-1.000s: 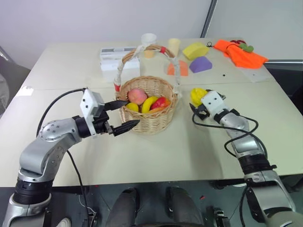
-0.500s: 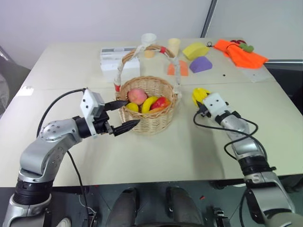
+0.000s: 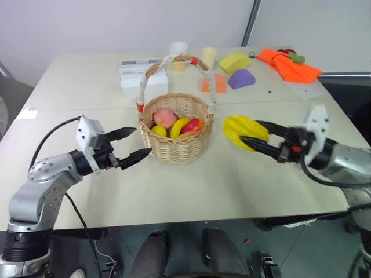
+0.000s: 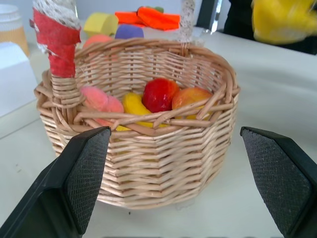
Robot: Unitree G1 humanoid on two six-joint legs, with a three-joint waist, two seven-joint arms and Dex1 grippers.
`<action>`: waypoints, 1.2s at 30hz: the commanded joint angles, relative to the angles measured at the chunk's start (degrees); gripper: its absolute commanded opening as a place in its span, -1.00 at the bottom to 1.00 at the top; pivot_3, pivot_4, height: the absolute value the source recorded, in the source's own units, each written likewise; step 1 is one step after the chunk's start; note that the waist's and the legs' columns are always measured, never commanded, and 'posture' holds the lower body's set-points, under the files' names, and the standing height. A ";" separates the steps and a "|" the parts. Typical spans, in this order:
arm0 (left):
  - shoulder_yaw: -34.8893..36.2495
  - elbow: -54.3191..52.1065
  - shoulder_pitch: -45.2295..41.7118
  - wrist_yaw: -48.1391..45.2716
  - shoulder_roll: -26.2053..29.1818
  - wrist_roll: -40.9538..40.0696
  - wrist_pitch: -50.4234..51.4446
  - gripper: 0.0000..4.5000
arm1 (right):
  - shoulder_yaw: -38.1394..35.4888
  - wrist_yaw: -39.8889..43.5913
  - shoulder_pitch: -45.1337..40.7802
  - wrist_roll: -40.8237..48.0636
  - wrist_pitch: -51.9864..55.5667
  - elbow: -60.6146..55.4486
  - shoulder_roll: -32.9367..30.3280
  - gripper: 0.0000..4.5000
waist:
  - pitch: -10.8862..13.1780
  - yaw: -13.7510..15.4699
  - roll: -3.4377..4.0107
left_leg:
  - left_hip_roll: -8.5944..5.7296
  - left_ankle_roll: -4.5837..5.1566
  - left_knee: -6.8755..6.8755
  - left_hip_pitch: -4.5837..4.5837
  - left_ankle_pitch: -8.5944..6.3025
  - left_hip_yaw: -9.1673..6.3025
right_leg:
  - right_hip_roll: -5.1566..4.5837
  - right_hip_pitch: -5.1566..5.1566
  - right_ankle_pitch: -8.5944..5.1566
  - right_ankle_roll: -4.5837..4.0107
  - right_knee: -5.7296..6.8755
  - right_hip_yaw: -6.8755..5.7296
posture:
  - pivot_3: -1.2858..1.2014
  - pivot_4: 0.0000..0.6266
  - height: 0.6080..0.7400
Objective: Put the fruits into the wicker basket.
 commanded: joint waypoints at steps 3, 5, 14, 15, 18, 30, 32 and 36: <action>3.62 -2.22 1.12 -0.51 -0.72 -3.67 -1.27 1.00 | 14.91 -12.88 -10.72 -13.28 4.79 4.07 9.32 -0.30 | -0.01 0.48 -0.01 | 0.08 -0.02 -0.01 -0.09 0.01 -0.08 | 0.20 -0.09 0.01 -0.08 0.00 -0.01 | 0.03 -0.52 1.00; 4.02 -2.96 1.83 -0.12 -0.87 -4.20 -1.05 1.00 | 17.98 -15.22 -12.90 -16.84 4.67 6.99 12.96 -0.30 | -0.01 0.51 -0.01 | 0.02 -0.06 0.00 -0.25 0.04 -0.06 | 0.17 -0.24 0.02 -0.06 -0.01 0.00 | 0.03 -0.52 1.00; 4.50 -5.24 3.69 1.72 -2.02 -5.13 -1.23 1.00 | 17.41 -16.13 -13.21 -22.99 2.11 7.44 16.99 0.98 | -0.02 0.38 -0.01 | -0.10 -0.06 -0.06 -0.33 0.03 0.11 | -0.01 -0.40 0.14 0.15 -0.01 0.04 | 0.03 -0.52 1.00; 4.33 -5.39 3.83 1.74 -2.10 -5.25 -1.18 1.00 | 15.11 -14.19 -11.42 -21.10 1.78 5.71 15.73 0.98 | -0.02 0.44 -0.01 | -0.09 -0.06 -0.06 -0.34 0.03 0.11 | 0.01 -0.40 0.14 0.15 -0.01 0.04 | 0.03 -0.52 1.00; 3.62 -5.52 3.87 1.77 -2.31 -5.29 -1.12 1.00 | 8.84 -10.00 -6.76 -16.21 1.98 2.29 12.75 0.98 | -0.02 0.46 -0.01 | -0.09 -0.06 -0.05 -0.33 0.03 0.10 | 0.01 -0.36 0.14 0.16 -0.02 0.03 | 0.03 -0.52 1.00; 0.43 -3.49 0.20 1.48 -4.38 -5.02 -1.51 1.00 | 5.04 -15.42 -6.46 -18.44 -0.35 13.87 17.53 0.98 | -0.01 -0.05 -0.01 | 0.21 -0.05 -0.02 -0.08 0.03 0.22 | 0.58 -0.27 0.16 -0.26 0.03 0.20 | 0.03 -0.52 1.00; 0.19 -3.57 0.27 1.61 -4.54 -4.81 -1.67 1.00 | 6.92 -15.86 -8.67 -20.41 -2.40 18.08 20.42 0.98 | -0.01 0.01 -0.01 | 0.27 -0.05 -0.07 -0.10 0.03 0.21 | 0.67 -0.30 0.17 -0.23 0.05 0.17 | 0.03 -0.52 1.00; 0.44 -4.37 1.19 2.41 -4.88 -4.60 -2.06 1.00 | 7.43 -16.25 -11.12 -21.79 -4.57 23.96 24.12 0.75 | -0.01 0.02 -0.01 | 0.50 -0.05 -0.11 -0.17 0.03 0.22 | 0.72 -0.44 0.29 -0.04 0.06 0.19 | 0.03 -0.52 1.00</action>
